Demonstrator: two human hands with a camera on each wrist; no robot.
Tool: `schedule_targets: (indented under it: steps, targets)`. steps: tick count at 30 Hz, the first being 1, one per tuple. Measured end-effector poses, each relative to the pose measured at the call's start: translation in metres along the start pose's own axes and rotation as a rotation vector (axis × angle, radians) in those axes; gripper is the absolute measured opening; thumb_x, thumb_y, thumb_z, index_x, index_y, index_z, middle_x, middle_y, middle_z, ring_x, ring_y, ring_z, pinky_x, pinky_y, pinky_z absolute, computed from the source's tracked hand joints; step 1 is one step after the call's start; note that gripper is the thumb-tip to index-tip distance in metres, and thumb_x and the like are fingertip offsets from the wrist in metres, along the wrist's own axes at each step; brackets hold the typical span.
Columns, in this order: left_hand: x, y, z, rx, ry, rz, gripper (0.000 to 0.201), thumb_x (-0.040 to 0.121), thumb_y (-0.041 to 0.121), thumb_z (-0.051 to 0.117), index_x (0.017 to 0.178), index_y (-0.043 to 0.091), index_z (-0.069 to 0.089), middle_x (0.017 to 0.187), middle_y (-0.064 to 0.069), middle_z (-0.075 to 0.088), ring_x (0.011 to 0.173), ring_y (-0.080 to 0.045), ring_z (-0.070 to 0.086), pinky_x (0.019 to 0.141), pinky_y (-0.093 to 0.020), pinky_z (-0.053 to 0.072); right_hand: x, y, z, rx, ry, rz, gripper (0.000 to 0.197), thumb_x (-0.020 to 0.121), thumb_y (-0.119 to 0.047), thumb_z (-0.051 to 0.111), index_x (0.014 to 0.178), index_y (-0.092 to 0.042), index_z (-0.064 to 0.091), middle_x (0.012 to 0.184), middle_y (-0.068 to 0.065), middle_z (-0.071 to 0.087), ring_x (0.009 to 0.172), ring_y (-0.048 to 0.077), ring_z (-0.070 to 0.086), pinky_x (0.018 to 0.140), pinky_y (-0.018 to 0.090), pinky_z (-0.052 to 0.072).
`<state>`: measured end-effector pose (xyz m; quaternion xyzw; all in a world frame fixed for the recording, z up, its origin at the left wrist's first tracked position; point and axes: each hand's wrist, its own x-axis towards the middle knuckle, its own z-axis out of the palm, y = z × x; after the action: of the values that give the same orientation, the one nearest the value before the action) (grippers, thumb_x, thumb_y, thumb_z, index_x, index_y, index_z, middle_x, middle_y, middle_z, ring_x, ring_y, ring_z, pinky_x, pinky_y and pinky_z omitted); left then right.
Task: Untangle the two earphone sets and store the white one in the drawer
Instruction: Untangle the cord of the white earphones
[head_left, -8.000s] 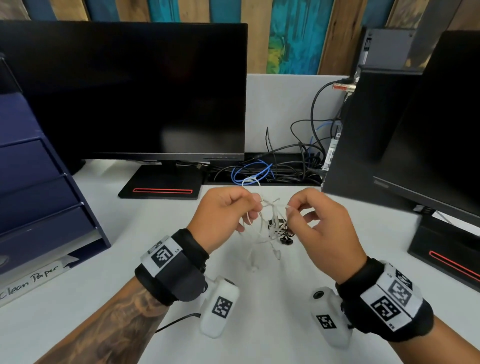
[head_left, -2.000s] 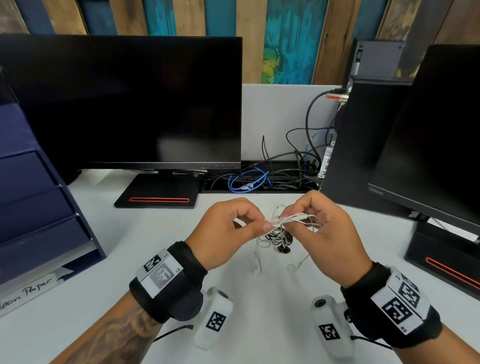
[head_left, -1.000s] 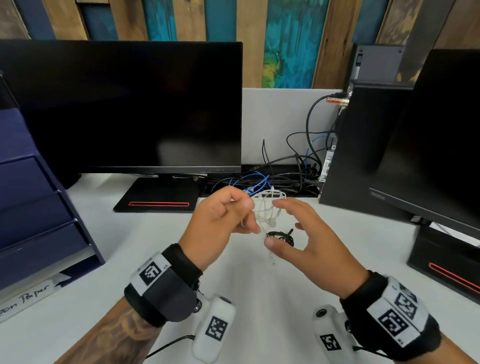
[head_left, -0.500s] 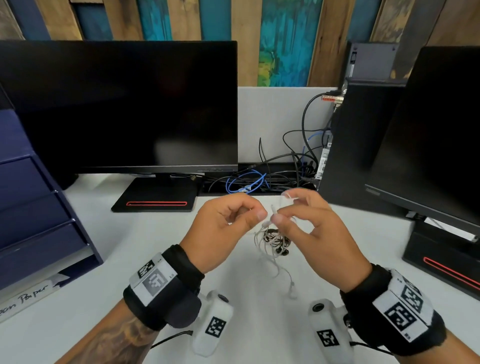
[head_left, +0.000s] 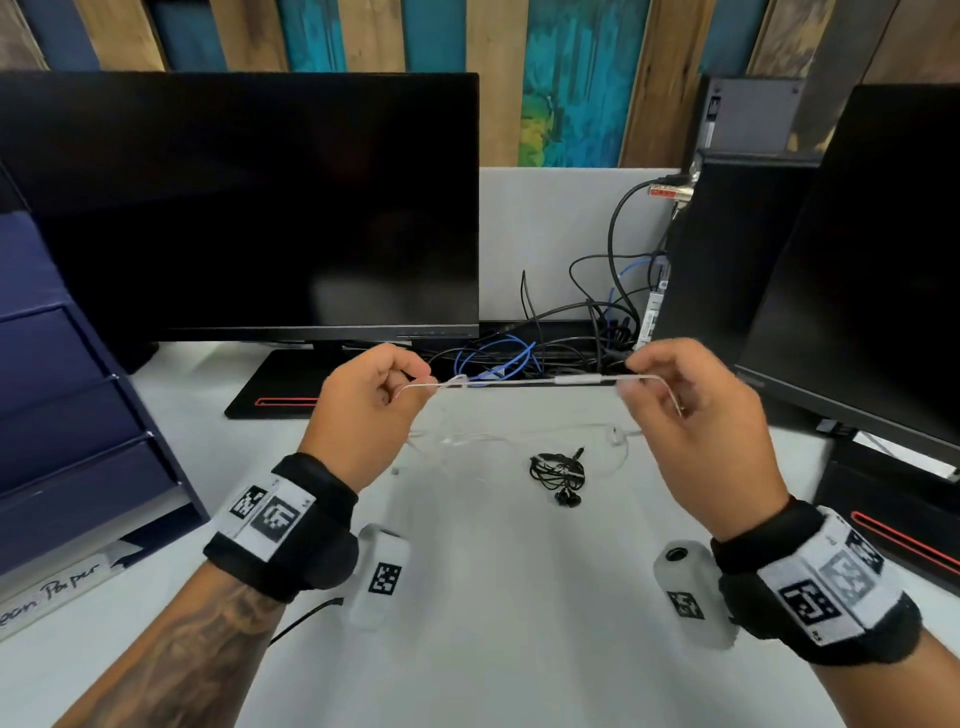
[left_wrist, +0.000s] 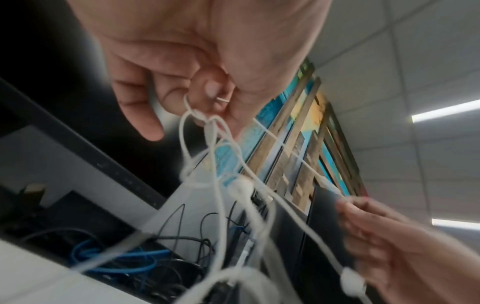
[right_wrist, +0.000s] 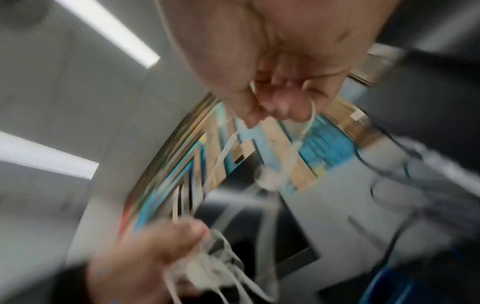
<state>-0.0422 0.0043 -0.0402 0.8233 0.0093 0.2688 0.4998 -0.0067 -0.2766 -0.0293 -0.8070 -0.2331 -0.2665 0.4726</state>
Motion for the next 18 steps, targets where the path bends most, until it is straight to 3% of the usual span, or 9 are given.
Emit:
schedule_targets:
  steps: [2,4,6,7,10,12,14,16,18]
  targets:
    - [0.000,0.001,0.001,-0.030,0.030,-0.004,0.011,0.089,0.006,0.067,0.085,0.016,0.069,0.077,-0.020,0.065,0.067,-0.024,0.059,0.072,-0.036,0.055,0.005,-0.002,0.001,0.362,0.040,0.218,0.006,0.100,-0.013,0.059,0.097,-0.016,0.062,0.076,0.003,0.057,0.057,0.011,0.049,0.062,0.033,0.058]
    - [0.002,0.003,0.000,-0.109,0.051,-0.040,0.009,0.089,0.005,0.067,0.086,0.014,0.070,0.081,-0.026,0.065,0.070,-0.021,0.059,0.075,-0.040,0.058,0.008,-0.003,-0.003,0.572,0.031,0.381,0.010,0.101,-0.016,0.058,0.093,-0.016,0.063,0.068,0.001,0.048,0.051,0.011,0.039,0.053,0.028,0.052]
    - [0.005,-0.001,-0.004,-0.095,0.059,-0.041,0.009,0.088,0.007,0.070,0.086,0.016,0.070,0.080,-0.028,0.063,0.067,-0.024,0.059,0.074,-0.037,0.058,0.009,0.002,-0.009,0.349,0.049,0.299,0.008,0.098,-0.018,0.065,0.091,-0.018,0.069,0.065,-0.005,0.054,0.055,0.008,0.047,0.053,0.020,0.046]
    - [0.006,-0.006,-0.006,-0.047,0.052,-0.033,0.010,0.087,0.009,0.072,0.085,0.019,0.070,0.077,-0.027,0.063,0.066,-0.028,0.060,0.074,-0.034,0.057,0.009,0.003,-0.012,0.209,0.071,0.212,0.006,0.095,-0.018,0.068,0.091,-0.018,0.073,0.071,-0.004,0.064,0.061,0.005,0.056,0.059,0.015,0.048]
    - [0.008,-0.016,-0.013,0.124,-0.012,-0.044,0.010,0.085,0.022,0.075,0.081,0.029,0.069,0.072,-0.013,0.066,0.071,-0.031,0.065,0.076,-0.042,0.059,0.011,0.006,-0.020,0.034,0.121,0.082,0.002,0.091,-0.017,0.074,0.091,-0.018,0.076,0.086,-0.002,0.072,0.078,0.006,0.067,0.072,0.011,0.050]
    - [0.008,-0.019,-0.014,0.181,-0.059,-0.059,0.011,0.086,0.020,0.073,0.081,0.029,0.070,0.073,-0.006,0.068,0.072,-0.027,0.065,0.074,-0.040,0.059,0.014,0.006,-0.022,0.056,0.116,0.111,0.004,0.092,-0.017,0.073,0.088,-0.017,0.074,0.077,-0.003,0.068,0.069,0.002,0.062,0.066,0.009,0.047]
    - [0.007,-0.020,-0.016,0.212,-0.090,-0.061,0.014,0.090,0.016,0.069,0.083,0.028,0.071,0.077,-0.003,0.070,0.071,-0.019,0.064,0.065,-0.029,0.056,0.017,0.009,-0.026,0.097,0.137,0.132,0.010,0.094,-0.016,0.070,0.085,-0.010,0.070,0.064,0.002,0.054,0.056,0.001,0.050,0.058,0.007,0.041]
    - [0.007,-0.021,-0.020,0.239,-0.106,-0.058,0.012,0.090,0.017,0.069,0.085,0.027,0.071,0.081,0.002,0.071,0.073,-0.011,0.064,0.059,-0.019,0.048,0.022,0.012,-0.032,0.140,0.191,0.151,0.016,0.095,-0.015,0.067,0.084,-0.004,0.065,0.066,0.014,0.045,0.055,0.003,0.040,0.054,0.010,0.037]
    - [0.008,-0.020,-0.024,0.234,-0.111,-0.079,0.004,0.087,0.022,0.074,0.084,0.024,0.071,0.081,0.002,0.072,0.071,-0.008,0.063,0.056,-0.012,0.045,0.025,0.016,-0.036,0.149,0.227,0.174,0.017,0.095,-0.017,0.065,0.083,-0.006,0.062,0.073,0.025,0.046,0.062,0.013,0.042,0.057,0.020,0.039]
